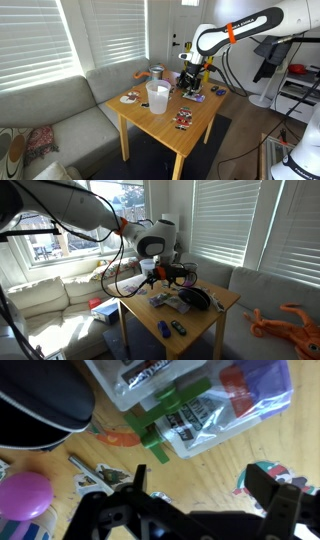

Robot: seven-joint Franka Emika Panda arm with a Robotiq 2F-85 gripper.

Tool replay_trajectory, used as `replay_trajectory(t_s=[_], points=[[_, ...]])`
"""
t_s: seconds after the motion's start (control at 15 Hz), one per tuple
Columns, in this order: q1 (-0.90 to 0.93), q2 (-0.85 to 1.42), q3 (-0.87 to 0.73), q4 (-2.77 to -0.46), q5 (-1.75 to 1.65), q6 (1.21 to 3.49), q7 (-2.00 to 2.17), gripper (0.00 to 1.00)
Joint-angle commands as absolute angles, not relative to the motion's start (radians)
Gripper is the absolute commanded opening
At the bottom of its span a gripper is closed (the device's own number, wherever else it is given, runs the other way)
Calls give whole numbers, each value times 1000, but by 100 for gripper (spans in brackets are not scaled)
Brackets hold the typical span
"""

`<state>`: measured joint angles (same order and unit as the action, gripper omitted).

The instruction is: Pick up the clear cup and pour all its contents onto the table, put the clear cup back onto the table, pick up one of the sachets with a green lid and place it right way up on the table

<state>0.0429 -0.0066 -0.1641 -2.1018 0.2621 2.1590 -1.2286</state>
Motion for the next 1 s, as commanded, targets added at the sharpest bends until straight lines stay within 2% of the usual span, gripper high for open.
replay_trajectory(t_s=[0.0,0.27,0.33,0.6,0.87,0.93], points=[[-8,71,-126,-1997,282,2086,-1283,100],[-32,122,-98,-1945,275,2047,-1305,100],[-37,134,-91,-1934,274,2042,-1310,95],[-54,172,-68,-1890,259,2007,-1331,61],[-64,193,-54,-1860,239,1972,-1345,33],[-66,196,-53,-1853,233,1968,-1347,50]])
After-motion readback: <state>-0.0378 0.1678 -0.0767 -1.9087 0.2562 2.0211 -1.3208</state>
